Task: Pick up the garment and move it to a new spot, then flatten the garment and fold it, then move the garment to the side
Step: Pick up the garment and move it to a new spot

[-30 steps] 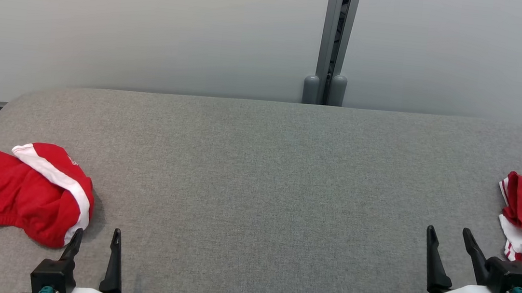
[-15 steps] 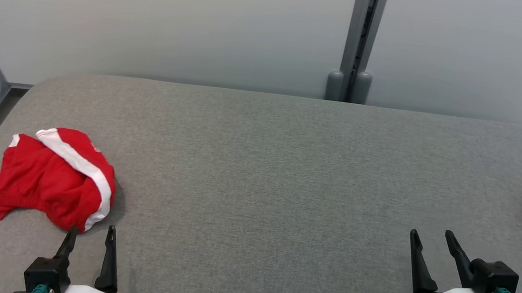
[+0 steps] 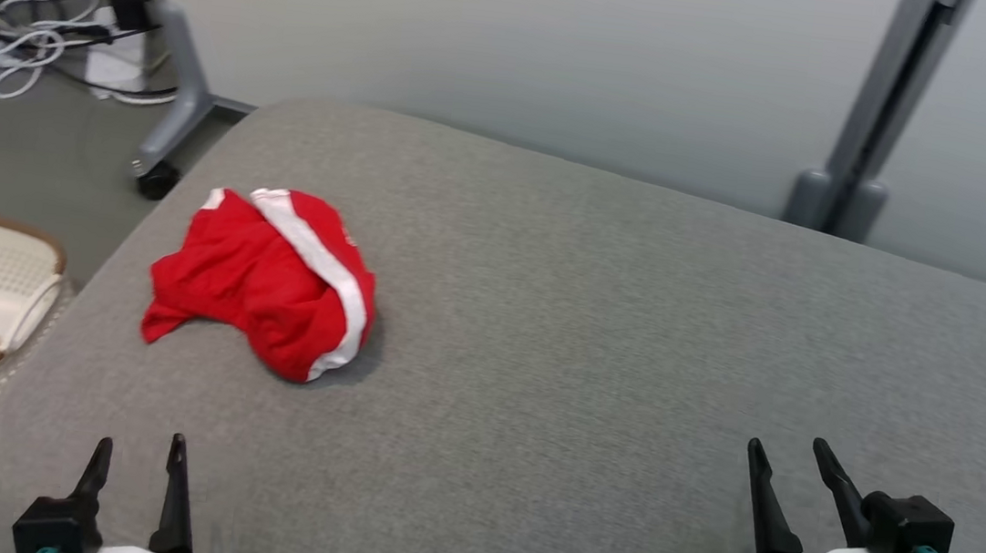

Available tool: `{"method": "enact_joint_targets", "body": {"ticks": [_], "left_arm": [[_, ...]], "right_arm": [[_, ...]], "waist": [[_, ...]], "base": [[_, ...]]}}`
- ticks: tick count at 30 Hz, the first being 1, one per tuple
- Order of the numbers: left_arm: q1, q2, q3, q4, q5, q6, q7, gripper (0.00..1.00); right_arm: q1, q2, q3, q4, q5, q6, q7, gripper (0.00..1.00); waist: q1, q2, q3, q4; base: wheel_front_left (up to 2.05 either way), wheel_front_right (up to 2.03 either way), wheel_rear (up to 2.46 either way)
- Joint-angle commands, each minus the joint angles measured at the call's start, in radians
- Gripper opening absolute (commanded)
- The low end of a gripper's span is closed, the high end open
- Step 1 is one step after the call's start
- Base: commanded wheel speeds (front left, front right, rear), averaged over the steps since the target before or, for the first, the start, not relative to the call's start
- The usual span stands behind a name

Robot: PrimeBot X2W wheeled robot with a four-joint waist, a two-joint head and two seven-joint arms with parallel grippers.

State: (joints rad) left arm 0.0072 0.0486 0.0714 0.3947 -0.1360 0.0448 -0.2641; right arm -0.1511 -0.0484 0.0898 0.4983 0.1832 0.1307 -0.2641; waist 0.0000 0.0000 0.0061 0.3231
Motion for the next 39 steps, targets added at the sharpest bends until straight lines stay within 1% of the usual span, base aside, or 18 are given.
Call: {"method": "enact_joint_targets", "body": {"ticks": [1, 7, 10, 12, 15, 19, 24, 30, 31, 32, 35, 39], "left_arm": [[0.009, 0.004, 0.009, -0.001, 0.003, -0.002, 0.000, 1.00], [0.017, 0.004, 0.049, 0.006, -0.001, -0.008, 0.000, 1.00], [0.002, 0.004, 0.061, 0.011, -0.010, -0.010, 0.000, 1.00], [-0.005, 0.004, 0.064, 0.019, -0.028, -0.020, 0.000, 1.00], [-0.027, 0.004, 0.054, 0.046, -0.064, -0.044, 0.000, 1.00], [-0.077, 0.004, 0.067, 0.084, -0.086, -0.070, 0.000, 1.00], [-0.196, 0.013, 0.089, 0.143, -0.094, -0.104, 0.000, 1.00], [-0.391, 0.071, 0.090, 0.246, -0.097, -0.144, 0.000, 1.00], [-0.391, 0.071, 0.090, 0.246, -0.097, -0.144, 0.000, 1.00], [-0.425, 0.080, 0.084, 0.262, -0.098, -0.149, 0.000, 1.00], [-0.510, 0.107, 0.066, 0.329, -0.112, -0.165, 0.000, 1.00], [-0.614, 0.140, 0.045, 0.443, -0.156, -0.175, 0.014, 1.00]], "right_arm": [[-0.004, -0.005, 0.003, -0.002, 0.003, 0.000, 0.000, 1.00], [-0.019, -0.006, 0.030, 0.003, 0.011, 0.000, 0.000, 1.00], [-0.023, -0.006, 0.036, 0.005, 0.006, 0.000, 0.000, 1.00], [-0.027, -0.006, 0.041, 0.007, 0.003, 0.000, 0.000, 1.00], [-0.040, -0.006, 0.056, 0.013, -0.001, 0.000, 0.000, 1.00], [-0.058, -0.006, 0.066, 0.010, -0.017, 0.000, 0.000, 1.00], [-0.091, -0.007, 0.070, -0.004, -0.044, 0.000, 0.000, 1.00], [-0.115, -0.022, 0.068, -0.022, -0.058, 0.000, 0.000, 1.00], [-0.115, -0.022, 0.068, -0.022, -0.058, 0.000, 0.000, 1.00], [-0.121, -0.027, 0.066, -0.023, -0.059, 0.000, 0.000, 1.00], [-0.134, -0.032, 0.067, -0.029, -0.061, 0.000, 0.000, 1.00], [-0.155, -0.040, 0.064, -0.034, -0.060, 0.000, 0.000, 1.00]], "waist": [[0.0000, 0.0000, 0.008, 0.043], [0.0000, 0.0000, 0.018, 0.085], [0.0000, 0.0000, 0.025, 0.089], [0.0000, 0.0000, 0.031, 0.084], [0.0000, 0.0000, 0.046, 0.068], [0.0000, 0.0000, 0.078, 0.038], [0.0000, 0.0000, 0.141, -0.008], [0.0000, 0.0000, 0.228, -0.053], [0.0000, 0.0000, 0.228, -0.053], [0.0000, 0.0000, 0.239, -0.059], [0.0000, 0.0000, 0.270, -0.084], [0.0000, 0.0000, 0.301, -0.122]], "base": [[0.00, 0.00, 0.00], [0.00, 0.00, 0.00], [0.00, 0.00, 0.00], [0.00, 0.00, 0.00], [0.00, 0.00, 0.00], [0.00, 0.00, 0.00], [0.00, 0.00, 0.00], [0.00, 0.00, 0.00], [0.00, 0.00, 0.00], [0.00, 0.00, 0.00], [0.00, 0.00, 0.00], [0.00, 0.00, 0.00]]}}
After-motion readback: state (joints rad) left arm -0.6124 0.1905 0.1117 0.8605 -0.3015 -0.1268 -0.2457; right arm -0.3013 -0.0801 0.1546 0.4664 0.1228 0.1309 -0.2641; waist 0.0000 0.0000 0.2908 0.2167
